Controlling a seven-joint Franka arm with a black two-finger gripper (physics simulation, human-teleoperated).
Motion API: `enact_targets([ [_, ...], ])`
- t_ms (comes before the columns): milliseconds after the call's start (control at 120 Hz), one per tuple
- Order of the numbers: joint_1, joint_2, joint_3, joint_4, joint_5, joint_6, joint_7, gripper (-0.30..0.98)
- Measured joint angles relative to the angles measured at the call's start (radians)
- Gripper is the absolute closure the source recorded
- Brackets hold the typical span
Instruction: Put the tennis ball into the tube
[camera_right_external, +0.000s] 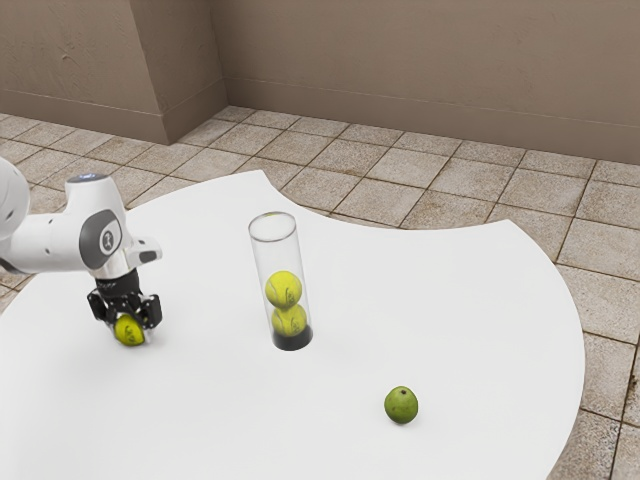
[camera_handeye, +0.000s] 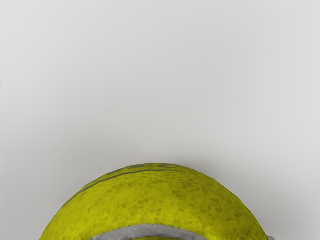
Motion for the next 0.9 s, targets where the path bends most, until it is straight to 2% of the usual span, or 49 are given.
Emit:
enact_targets([
  [267,0.001,-0.007,0.001,0.002,0.001,-0.003,-0.01,0.25],
  [467,0.001,-0.094,-0.011,-0.001,0.002,-0.002,-0.016,0.29],
  [650,0.003,-0.3,-0.114,-0.032,0.002,-0.007,-0.023,0.32],
  [775,0.006,-0.42,-0.201,-0.031,-0.023,-0.049,-0.034,0.33],
  [900,-0.002,-0.486,-0.308,-0.009,-0.034,-0.102,-0.054,0.34],
])
